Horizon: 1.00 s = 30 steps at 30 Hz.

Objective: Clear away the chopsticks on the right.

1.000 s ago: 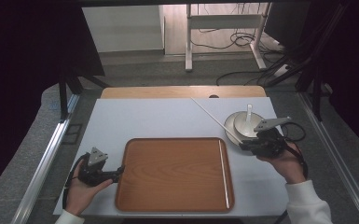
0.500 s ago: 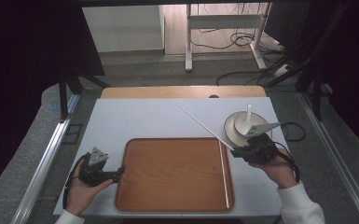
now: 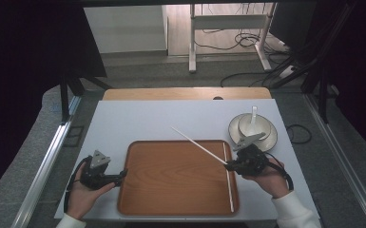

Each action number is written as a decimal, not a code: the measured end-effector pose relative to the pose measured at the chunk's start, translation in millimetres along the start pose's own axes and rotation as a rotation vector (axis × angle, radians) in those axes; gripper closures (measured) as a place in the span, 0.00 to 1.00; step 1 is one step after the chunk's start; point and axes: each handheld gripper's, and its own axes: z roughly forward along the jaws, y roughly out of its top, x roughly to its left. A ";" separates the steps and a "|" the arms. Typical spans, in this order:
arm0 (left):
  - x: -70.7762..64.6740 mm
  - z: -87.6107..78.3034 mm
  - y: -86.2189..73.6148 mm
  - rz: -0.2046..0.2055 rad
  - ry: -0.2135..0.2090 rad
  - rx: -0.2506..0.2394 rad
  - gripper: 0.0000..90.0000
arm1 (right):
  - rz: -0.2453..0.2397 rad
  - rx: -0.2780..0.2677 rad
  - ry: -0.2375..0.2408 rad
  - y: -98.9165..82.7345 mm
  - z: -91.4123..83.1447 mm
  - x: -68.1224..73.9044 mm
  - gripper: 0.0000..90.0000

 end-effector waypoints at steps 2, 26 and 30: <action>-0.2 -0.1 0.1 0.001 0.000 0.001 0.21 | -0.016 0.017 0.009 1.0 6.0 4.3 0.93; 1.1 1.1 -1.1 -0.002 0.004 0.015 0.21 | -0.119 0.233 -0.011 -0.6 47.8 47.0 0.93; 1.1 1.2 -1.2 0.000 0.002 0.015 0.21 | -0.120 0.267 -0.010 -1.7 53.4 49.5 0.93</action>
